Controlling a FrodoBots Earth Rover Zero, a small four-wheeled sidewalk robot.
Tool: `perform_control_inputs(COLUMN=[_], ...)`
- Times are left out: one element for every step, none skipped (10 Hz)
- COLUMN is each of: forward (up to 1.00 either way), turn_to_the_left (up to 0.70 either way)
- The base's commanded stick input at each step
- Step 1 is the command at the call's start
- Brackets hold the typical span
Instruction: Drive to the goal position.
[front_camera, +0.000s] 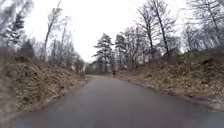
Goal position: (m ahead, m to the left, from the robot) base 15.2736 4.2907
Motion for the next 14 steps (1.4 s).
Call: perform_control_inputs(forward=[1.0, 1.0, 1.0, 1.0, 1.0, 1.0, 1.0, 1.0, 1.0, 1.0, 1.0, 1.0, 1.0, 1.0], turn_to_the_left=[0.01, 0.01, 0.29, 0.41, 0.41, 0.41, 0.41, 0.41, 0.39, 0.28, 0.17, 0.07, 0.01, 0.01])
